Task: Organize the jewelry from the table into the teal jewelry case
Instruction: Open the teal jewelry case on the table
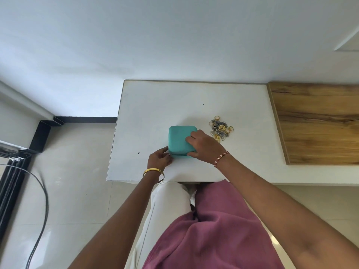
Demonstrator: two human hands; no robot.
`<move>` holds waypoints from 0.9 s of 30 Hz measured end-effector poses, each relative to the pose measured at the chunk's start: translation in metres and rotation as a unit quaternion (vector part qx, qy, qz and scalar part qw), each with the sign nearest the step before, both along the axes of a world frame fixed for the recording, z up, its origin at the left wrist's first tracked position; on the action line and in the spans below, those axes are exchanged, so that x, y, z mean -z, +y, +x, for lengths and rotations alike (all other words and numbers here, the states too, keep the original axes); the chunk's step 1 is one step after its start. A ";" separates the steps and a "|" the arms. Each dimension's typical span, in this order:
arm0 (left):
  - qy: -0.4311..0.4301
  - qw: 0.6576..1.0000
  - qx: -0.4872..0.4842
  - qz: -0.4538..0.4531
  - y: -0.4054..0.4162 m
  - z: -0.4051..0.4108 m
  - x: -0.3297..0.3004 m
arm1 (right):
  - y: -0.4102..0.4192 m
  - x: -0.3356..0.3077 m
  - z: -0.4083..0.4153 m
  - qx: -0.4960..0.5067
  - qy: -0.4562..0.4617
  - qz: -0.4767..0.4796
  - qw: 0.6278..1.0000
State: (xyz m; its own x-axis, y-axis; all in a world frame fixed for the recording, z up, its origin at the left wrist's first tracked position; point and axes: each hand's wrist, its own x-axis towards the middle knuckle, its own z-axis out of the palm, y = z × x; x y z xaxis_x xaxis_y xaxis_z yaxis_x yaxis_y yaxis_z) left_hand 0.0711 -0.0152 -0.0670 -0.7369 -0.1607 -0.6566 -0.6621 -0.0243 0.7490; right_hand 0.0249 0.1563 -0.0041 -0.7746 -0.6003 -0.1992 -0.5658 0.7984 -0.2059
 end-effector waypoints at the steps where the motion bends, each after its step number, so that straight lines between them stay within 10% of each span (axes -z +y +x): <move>1: 0.000 1.000 0.004 0.002 0.000 0.001 -0.001 | 0.000 0.001 0.001 0.000 0.003 -0.010 1.000; 13: -0.014 0.998 0.049 -0.037 0.000 -0.008 -0.010 | -0.001 -0.016 -0.026 0.133 -0.068 -0.151 0.977; 27: 0.015 0.987 0.065 -0.149 0.001 -0.008 0.002 | -0.014 0.000 -0.076 0.426 -0.072 -0.359 0.827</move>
